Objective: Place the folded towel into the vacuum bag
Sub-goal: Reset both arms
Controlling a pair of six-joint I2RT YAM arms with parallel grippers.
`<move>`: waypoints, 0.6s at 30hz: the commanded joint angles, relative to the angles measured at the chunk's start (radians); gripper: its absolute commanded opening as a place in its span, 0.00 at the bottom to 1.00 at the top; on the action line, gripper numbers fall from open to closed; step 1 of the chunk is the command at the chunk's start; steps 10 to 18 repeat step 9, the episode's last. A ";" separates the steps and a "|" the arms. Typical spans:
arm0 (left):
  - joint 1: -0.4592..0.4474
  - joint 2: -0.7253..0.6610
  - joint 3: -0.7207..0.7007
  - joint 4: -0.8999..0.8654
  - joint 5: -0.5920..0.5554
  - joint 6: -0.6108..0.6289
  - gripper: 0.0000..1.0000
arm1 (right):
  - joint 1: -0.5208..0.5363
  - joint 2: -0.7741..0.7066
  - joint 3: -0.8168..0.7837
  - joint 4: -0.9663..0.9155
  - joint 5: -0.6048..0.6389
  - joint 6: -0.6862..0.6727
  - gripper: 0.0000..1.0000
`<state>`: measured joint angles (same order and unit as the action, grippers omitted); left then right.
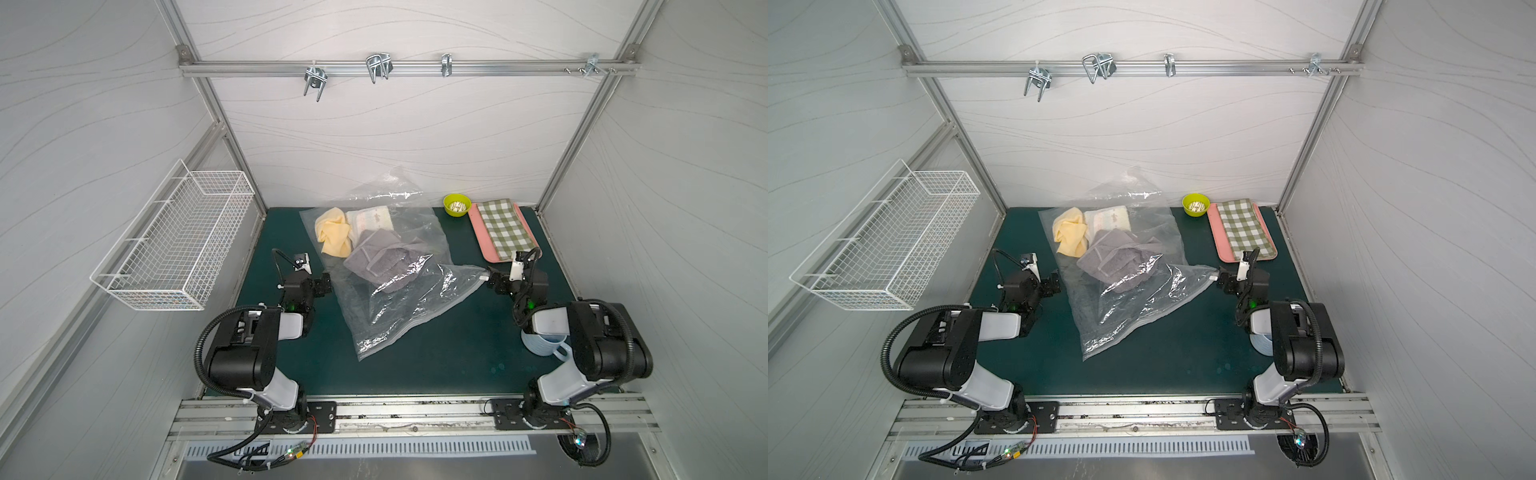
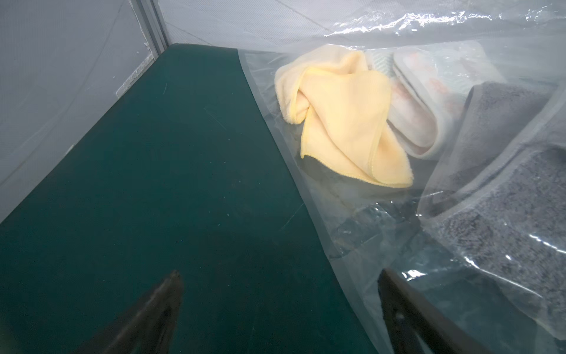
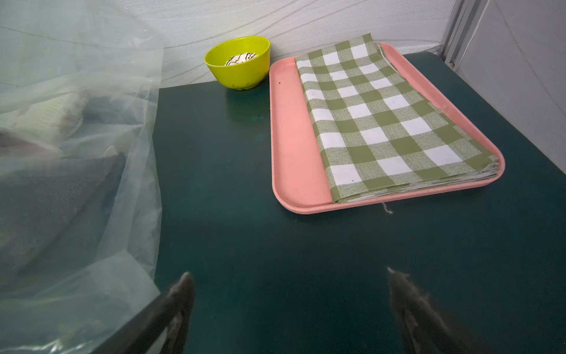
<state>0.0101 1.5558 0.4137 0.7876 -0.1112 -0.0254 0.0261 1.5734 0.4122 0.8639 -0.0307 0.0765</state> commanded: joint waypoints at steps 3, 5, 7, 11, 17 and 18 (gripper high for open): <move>-0.004 0.010 0.026 0.043 0.006 0.019 1.00 | -0.003 0.002 0.000 0.002 -0.028 -0.030 0.99; 0.010 0.010 0.029 0.033 0.033 0.012 1.00 | -0.002 0.002 0.000 0.001 -0.027 -0.031 0.99; 0.008 0.004 0.021 0.044 0.033 0.013 1.00 | -0.002 0.003 0.000 0.002 -0.026 -0.029 0.99; 0.000 0.003 0.015 0.054 0.016 0.017 1.00 | -0.002 0.003 0.000 0.002 -0.027 -0.031 0.99; 0.000 0.003 0.015 0.054 0.016 0.017 1.00 | -0.002 0.003 0.000 0.002 -0.027 -0.031 0.99; 0.000 0.003 0.015 0.054 0.016 0.017 1.00 | -0.002 0.003 0.000 0.002 -0.027 -0.031 0.99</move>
